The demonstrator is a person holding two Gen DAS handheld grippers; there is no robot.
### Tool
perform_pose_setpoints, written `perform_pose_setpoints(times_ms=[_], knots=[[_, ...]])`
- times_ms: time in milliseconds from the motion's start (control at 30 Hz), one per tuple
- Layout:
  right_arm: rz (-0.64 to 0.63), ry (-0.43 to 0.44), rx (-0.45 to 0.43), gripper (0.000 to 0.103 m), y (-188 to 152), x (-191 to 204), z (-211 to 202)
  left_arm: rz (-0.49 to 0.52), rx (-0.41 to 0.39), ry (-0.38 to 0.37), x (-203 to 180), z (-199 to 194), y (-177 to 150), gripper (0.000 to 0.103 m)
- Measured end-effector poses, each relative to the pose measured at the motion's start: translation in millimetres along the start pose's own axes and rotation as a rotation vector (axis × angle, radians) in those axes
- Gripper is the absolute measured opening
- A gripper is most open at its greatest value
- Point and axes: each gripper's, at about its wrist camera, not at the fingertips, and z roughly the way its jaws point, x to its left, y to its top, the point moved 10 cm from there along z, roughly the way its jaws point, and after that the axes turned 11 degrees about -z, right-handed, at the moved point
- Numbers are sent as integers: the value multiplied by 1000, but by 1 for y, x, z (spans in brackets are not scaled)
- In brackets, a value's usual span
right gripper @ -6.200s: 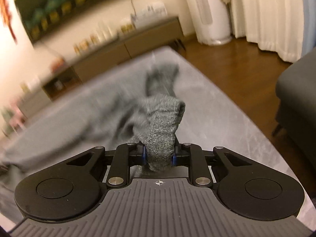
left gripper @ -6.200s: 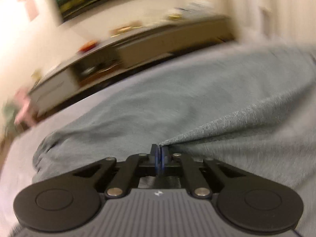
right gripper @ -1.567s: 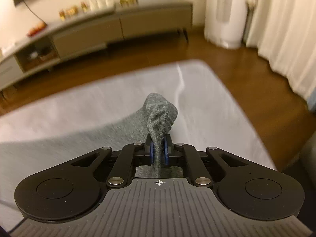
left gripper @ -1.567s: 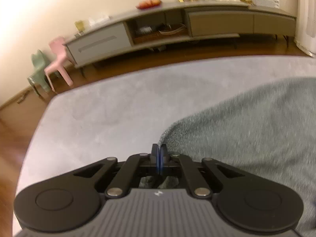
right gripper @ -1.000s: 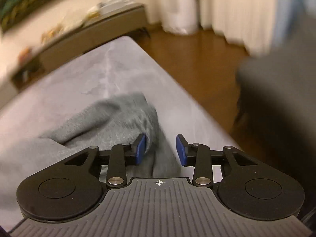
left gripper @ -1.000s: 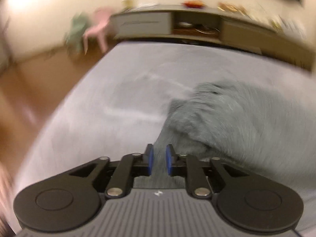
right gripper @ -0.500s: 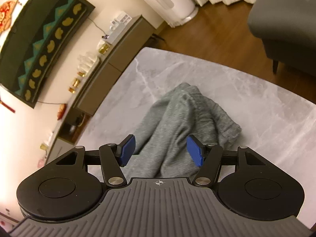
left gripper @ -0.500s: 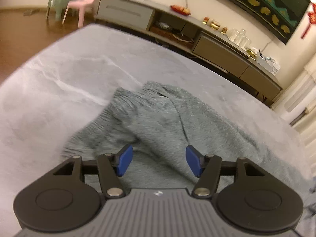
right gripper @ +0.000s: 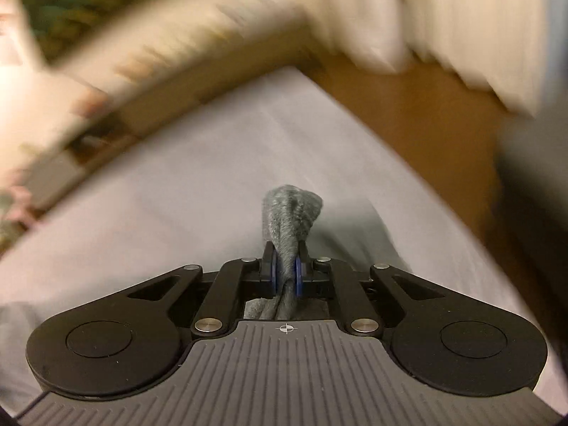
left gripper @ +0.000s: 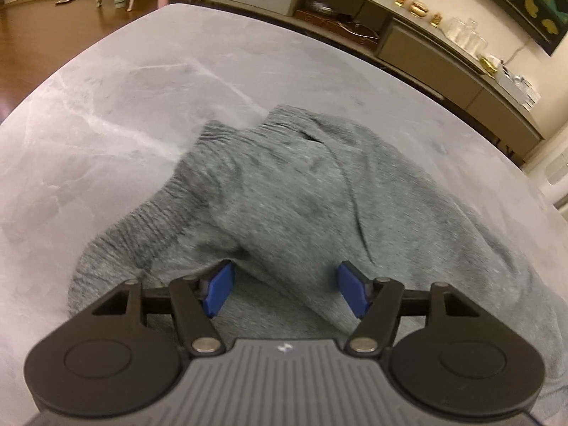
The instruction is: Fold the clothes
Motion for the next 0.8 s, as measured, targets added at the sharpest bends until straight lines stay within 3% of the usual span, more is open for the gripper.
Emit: perform_pose_setpoints(times_ms=[100,233,267,300,367,467,533,600,700,800], knots=[[-121,46,-60,5,26,16,-5,-23,2,3,9,3,4,62],[-221,39,-75,11,-4,-10,-28,-20,3,2,9,2,4,62],[-167,17,4,15,-33,-34,-18,-12,3,6,9,2,3,63],[-93,-23,69,28,-59,-57,-14,-8,5,7,8,2,2,63],[56,-98,191,28,-110,-100,-8,-11,9,1,7,1,0,63],[317,-123,185,30,-142,-132,-24,-33,13,-32,6,-4,-2,63],[438,-114,156,36,-142,-133,-34,-38,4,-50,5,-8,-1,64],[459,-118,151,47,-131,-122,-38,-37,-15,-68,2,-13,0,65],[403,-133,174,68,-109,-91,-36,-25,-29,-86,-4,-15,1,67],[313,-239,222,78,-99,-79,-14,-5,-18,-80,-8,-9,-1,67]])
